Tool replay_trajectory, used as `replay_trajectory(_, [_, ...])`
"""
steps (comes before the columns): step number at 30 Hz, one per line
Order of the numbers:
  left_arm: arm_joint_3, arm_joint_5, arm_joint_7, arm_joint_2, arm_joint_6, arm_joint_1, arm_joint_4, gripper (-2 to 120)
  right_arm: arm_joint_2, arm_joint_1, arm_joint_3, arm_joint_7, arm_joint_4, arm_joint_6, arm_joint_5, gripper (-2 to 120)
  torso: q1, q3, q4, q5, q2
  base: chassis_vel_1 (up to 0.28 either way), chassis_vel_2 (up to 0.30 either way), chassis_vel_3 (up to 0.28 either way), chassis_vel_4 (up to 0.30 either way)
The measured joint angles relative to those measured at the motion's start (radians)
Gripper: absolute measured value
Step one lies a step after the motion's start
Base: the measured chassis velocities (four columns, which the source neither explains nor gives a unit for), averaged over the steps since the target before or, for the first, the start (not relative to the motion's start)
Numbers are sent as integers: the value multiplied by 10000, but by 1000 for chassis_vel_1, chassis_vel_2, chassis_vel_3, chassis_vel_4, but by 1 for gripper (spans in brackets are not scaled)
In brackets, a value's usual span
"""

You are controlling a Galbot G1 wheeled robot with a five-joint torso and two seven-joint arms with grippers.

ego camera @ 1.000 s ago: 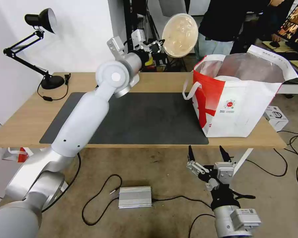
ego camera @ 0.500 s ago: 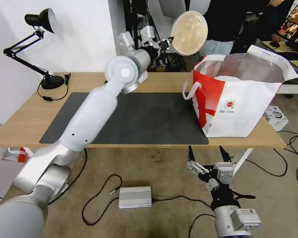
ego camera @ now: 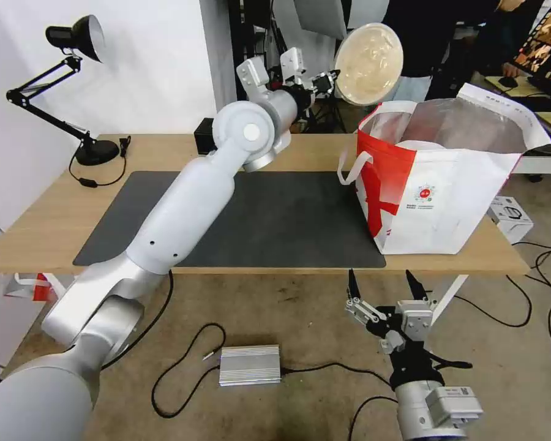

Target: Pick up the trash from the table and place it into the takeout bag.

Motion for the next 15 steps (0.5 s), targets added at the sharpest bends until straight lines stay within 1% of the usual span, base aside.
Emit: replay_trajectory(15, [363, 6, -5, -341, -20, -212, 190, 0, 0, 0, 0, 0, 0, 0, 0, 100, 0, 0, 0, 0, 0, 0, 0, 0, 0])
